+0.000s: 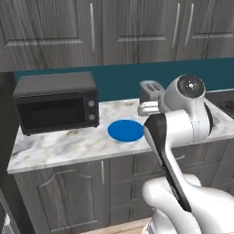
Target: Pick bell pepper from the fridge and place it on the plate on the counter.
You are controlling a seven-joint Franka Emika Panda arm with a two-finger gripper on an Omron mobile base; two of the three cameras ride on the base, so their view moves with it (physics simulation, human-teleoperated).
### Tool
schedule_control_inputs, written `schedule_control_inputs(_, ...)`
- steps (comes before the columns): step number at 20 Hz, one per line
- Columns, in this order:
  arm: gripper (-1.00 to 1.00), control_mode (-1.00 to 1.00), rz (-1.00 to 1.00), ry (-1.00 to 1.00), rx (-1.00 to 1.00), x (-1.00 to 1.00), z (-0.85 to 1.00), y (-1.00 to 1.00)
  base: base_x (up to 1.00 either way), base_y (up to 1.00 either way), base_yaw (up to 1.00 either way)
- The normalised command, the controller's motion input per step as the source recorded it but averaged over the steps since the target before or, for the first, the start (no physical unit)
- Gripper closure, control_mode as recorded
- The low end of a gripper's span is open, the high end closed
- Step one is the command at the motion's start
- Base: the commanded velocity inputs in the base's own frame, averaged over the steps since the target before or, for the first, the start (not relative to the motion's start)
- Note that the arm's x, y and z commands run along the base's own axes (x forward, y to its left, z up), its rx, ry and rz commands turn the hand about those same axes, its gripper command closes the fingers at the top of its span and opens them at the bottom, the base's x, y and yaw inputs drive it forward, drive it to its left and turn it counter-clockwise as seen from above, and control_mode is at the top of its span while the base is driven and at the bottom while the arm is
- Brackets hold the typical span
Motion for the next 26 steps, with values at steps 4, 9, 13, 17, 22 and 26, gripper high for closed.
schedule_control_inputs(4,1.0,1.0,0.0,0.0,0.0,0.0,0.0,0.0,0.37,0.0,0.0)
schedule_control_inputs(9,1.0,1.0,0.0,0.0,0.0,0.0,0.0,0.0,0.39,0.0,0.0)
schedule_control_inputs(13,1.0,1.0,0.0,0.0,0.0,0.0,0.0,0.0,0.37,0.0,0.0)
schedule_control_inputs(17,1.0,1.0,0.0,0.0,0.0,0.0,0.0,0.0,0.38,0.0,0.0)
schedule_control_inputs(22,1.0,1.0,0.0,0.0,0.0,0.0,0.0,0.0,0.34,0.0,0.0)
schedule_control_inputs(26,1.0,1.0,0.0,0.0,0.0,0.0,0.0,0.0,0.34,0.0,0.0)
